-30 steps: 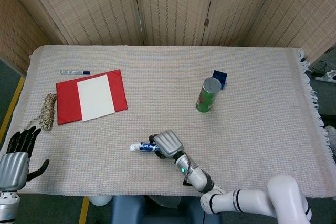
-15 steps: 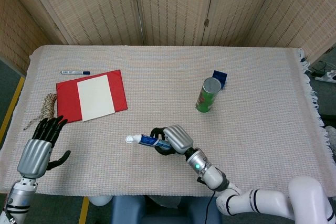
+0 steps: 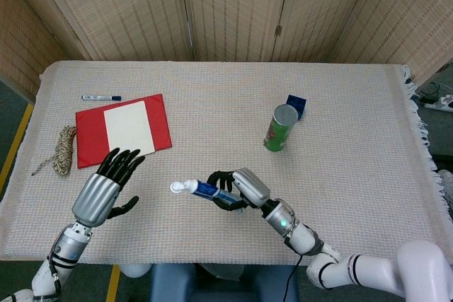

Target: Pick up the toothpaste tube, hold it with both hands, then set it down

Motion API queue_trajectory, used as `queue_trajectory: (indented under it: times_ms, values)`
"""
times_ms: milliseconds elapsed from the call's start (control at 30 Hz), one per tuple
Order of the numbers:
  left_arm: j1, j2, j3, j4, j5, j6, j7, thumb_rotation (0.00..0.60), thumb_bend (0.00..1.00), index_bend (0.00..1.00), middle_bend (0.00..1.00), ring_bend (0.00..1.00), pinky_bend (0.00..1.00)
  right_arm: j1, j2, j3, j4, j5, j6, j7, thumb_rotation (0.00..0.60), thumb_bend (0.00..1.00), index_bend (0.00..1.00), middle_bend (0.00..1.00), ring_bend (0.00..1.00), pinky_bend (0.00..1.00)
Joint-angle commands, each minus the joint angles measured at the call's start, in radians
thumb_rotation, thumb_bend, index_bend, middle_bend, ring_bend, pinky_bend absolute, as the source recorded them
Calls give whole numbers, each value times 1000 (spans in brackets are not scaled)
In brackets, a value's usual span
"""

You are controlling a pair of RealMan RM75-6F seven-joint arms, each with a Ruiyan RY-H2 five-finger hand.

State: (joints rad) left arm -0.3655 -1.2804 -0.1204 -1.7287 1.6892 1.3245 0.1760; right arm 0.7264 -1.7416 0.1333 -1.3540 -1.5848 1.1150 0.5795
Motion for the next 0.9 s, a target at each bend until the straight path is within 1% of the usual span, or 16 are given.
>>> queue_trajectory:
  times_ms: [33, 233, 467, 900]
  values:
    - [-25, -24, -4, -3, 0, -23, 18, 600, 334, 14, 82, 98, 0, 10, -15, -3, 8, -5, -4, 11, 600, 883, 642, 584, 658, 591]
    - [-63, -68, -8, -1, -13, -54, 31, 600, 335, 12, 82, 98, 0, 21, -39, -4, 10, -6, -3, 3, 600, 884, 644, 584, 658, 591]
    - [-82, -103, -4, 5, -14, -50, 42, 600, 335, 11, 82, 98, 0, 32, -48, -2, 3, -1, -10, -16, 600, 885, 644, 584, 659, 591]
    - [-96, -107, 7, 5, -23, -40, 50, 600, 334, 11, 81, 98, 0, 40, -50, -8, 1, 22, -36, -60, 600, 884, 646, 586, 658, 591]
